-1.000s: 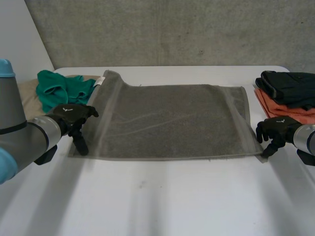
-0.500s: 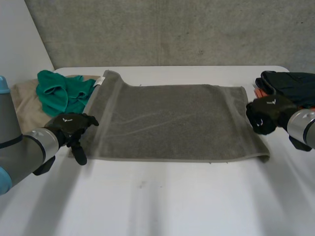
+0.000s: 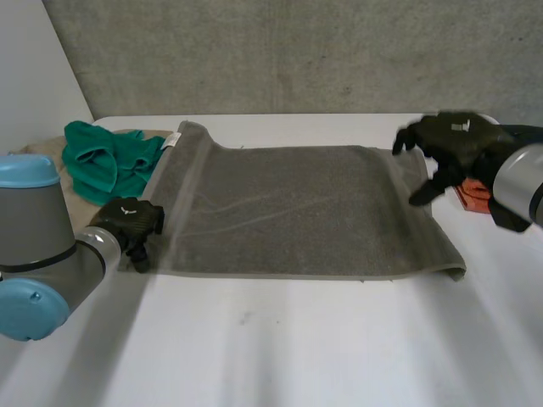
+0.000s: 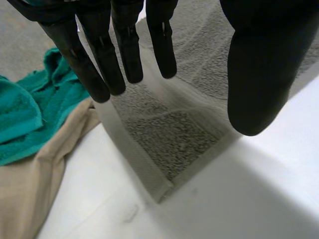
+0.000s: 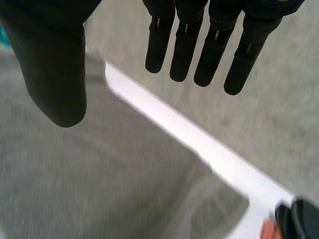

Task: Fold the laundry.

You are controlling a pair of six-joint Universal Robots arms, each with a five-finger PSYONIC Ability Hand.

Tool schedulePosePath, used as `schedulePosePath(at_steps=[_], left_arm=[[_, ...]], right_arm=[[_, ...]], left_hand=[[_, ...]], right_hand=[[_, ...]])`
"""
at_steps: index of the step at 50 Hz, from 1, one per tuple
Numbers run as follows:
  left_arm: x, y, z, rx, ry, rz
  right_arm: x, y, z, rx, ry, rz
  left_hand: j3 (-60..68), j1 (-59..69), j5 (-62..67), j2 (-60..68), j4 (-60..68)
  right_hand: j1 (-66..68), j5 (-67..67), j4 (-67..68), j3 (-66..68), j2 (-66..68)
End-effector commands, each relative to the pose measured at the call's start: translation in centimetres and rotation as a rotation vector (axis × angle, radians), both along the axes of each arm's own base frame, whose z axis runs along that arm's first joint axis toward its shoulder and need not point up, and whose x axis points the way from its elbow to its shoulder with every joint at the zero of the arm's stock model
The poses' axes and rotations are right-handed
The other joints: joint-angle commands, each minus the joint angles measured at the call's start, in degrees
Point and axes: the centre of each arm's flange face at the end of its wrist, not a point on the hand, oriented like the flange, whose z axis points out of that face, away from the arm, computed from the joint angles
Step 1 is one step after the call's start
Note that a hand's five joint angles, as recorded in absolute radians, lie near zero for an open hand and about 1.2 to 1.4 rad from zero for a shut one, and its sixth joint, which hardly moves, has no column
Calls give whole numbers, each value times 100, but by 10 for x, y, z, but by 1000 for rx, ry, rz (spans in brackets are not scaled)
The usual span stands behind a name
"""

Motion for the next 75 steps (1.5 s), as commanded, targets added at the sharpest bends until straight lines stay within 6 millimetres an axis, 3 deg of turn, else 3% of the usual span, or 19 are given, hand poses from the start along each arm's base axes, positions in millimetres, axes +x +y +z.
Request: schedulePosePath(at_steps=[1,9,16,23,31,34,43,50,63,71,75], left_arm=[[5,-7,-11,4,-53,-43],[12,-26,-24,-28,-135,-53],[10,-37,-26,-40,-131,-57],[4,-41,-31,-41,-128,-75],[-4,-47,-40,-42,-135,-93],[-6,-51,-36,-59,-133,-94],[-5,-46,18,-160,-39,-37],[-23,-22,53,-167,91,-57],[-38,5,124,-147,258,-57],[-41,2,154,-176,325,-39],[-40,0,158,-162,339,-21]], right_arm=[[-17,-10,-59,97,152,-48],[-31,-19,-86,108,151,-89],[-34,-19,-93,106,156,-91],[-35,-19,-93,97,160,-93],[-36,-19,-94,99,160,-96],[-37,-20,-94,96,160,-99],[-44,-22,-91,89,161,-120],[-52,-25,-94,101,182,-135],[-57,-16,-120,132,315,-60],[-54,-27,-142,34,373,-30],[-52,-33,-152,11,372,-30]], left_hand=[[1005,916,980,1009,988],[1005,916,980,1009,988],[419,330,394,422,402],[718,630,694,722,702],[2030,1941,2005,2033,2013],[4796,4708,4771,4800,4779],[4973,4884,4948,4977,4956],[4973,4884,4948,4977,4956],[4973,4884,4948,4977,4956],[4973,4884,4948,4977,4956],[4973,4884,4948,4977,4956]], right_hand=[[162,352,196,231,236],[162,352,196,231,236],[179,368,213,247,253],[179,368,213,247,253],[212,402,247,281,286],[212,402,247,281,286],[179,369,213,248,253],[-174,16,-140,-105,-100],[-476,-286,-442,-407,-402],[-428,-238,-393,-359,-353],[91,281,125,160,165]])
